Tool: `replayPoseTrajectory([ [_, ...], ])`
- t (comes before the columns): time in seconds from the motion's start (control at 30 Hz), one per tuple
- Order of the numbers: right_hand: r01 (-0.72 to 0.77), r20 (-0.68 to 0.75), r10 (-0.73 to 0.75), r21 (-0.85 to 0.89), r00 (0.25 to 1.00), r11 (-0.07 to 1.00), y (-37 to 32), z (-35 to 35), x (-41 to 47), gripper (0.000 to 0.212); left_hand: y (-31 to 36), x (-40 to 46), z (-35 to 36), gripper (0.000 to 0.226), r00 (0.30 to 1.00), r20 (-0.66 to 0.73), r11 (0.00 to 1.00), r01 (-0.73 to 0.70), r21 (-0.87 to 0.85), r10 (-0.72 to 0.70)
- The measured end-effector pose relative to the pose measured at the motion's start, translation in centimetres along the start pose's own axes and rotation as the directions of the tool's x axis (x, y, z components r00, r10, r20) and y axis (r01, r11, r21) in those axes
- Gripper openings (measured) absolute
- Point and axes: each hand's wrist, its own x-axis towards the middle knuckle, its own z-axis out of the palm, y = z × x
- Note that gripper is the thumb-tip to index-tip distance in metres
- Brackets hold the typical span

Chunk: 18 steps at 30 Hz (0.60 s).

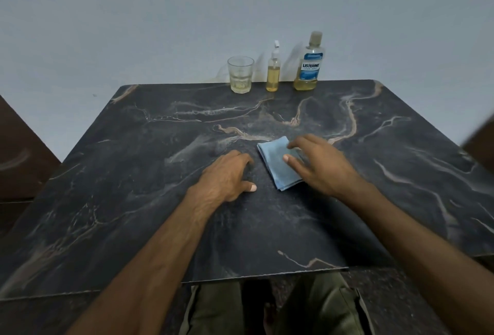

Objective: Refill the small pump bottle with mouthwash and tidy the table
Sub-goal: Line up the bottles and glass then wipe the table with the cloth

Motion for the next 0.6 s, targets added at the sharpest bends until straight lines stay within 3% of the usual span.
replayPoseTrajectory([
  [0.17,-0.069,0.122,0.077,-0.072,0.989,0.995,-2.8,4.9,2.7,0.048,-0.2,0.3,0.2,0.059,1.000,-0.012,1.000,-0.001,0.008,0.001],
  [0.43,-0.066,0.109,0.082,-0.142,0.991,0.988,-2.1,6.0,2.3,0.055,-0.4,0.4,0.0,0.061,1.000,-0.022,1.000,0.000,0.016,0.001],
  [0.6,-0.163,0.082,0.179,-0.173,0.980,0.971,0.5,4.9,2.2,0.052,-0.7,0.3,0.1,0.061,1.000,-0.017,1.000,-0.017,-0.001,0.017],
])
